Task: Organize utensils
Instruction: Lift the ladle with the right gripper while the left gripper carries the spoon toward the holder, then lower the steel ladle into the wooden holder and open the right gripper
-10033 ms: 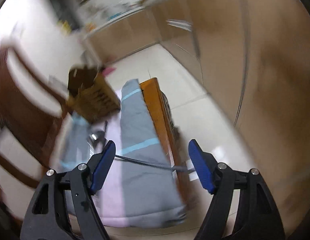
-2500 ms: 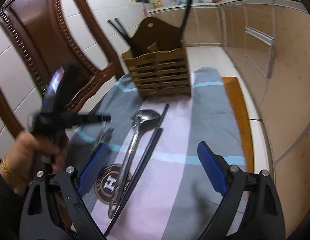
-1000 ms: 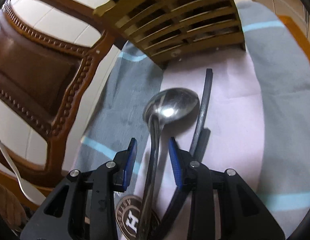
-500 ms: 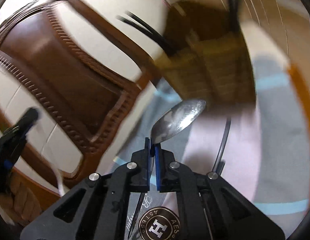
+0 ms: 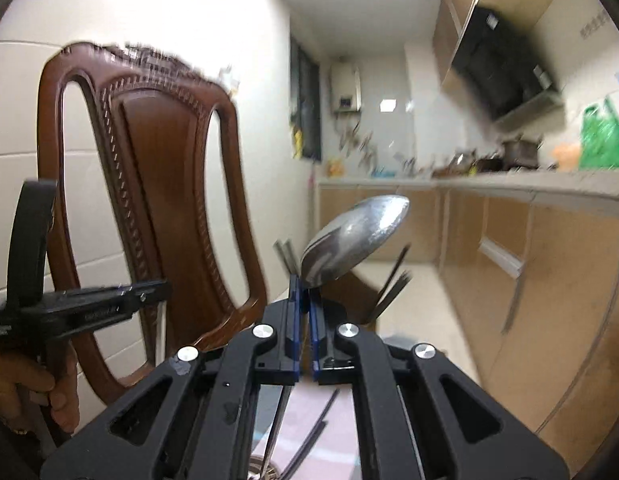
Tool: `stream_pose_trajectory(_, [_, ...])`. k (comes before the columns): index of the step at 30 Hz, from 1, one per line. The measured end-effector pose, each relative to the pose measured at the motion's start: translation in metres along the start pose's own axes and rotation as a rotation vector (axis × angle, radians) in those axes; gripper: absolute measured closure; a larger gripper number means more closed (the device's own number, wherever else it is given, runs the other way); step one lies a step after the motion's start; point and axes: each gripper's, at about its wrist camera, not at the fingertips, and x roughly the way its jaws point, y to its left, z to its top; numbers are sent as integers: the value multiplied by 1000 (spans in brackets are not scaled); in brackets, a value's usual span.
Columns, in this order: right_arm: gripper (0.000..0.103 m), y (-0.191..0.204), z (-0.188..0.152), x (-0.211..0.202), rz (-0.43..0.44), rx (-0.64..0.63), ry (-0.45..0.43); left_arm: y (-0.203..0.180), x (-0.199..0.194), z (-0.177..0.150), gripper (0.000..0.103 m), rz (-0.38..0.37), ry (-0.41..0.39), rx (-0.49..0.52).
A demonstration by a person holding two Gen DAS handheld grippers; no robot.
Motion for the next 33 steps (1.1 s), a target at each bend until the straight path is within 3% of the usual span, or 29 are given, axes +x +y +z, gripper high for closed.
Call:
stream_pose_trajectory(6, [99, -11, -3, -5, -22, -4, 27, -8, -1, -3, 96, -7, 7, 17])
stream_pose_trajectory(15, [98, 4, -2, 3, -33, -8, 39, -10, 6, -5, 96, 6, 16, 37])
stream_pose_trajectory(21, [98, 0, 28, 16, -96, -6, -37, 0, 17, -3, 96, 10, 20, 6])
stream_pose_trajectory(27, [98, -12, 77, 74, -217, -8, -131, 7, 24, -3, 96, 13, 26, -4])
stream_pose_trajectory(33, [98, -31, 75, 165, -339, -18, -103, 15, 25, -3, 96, 16, 34, -15])
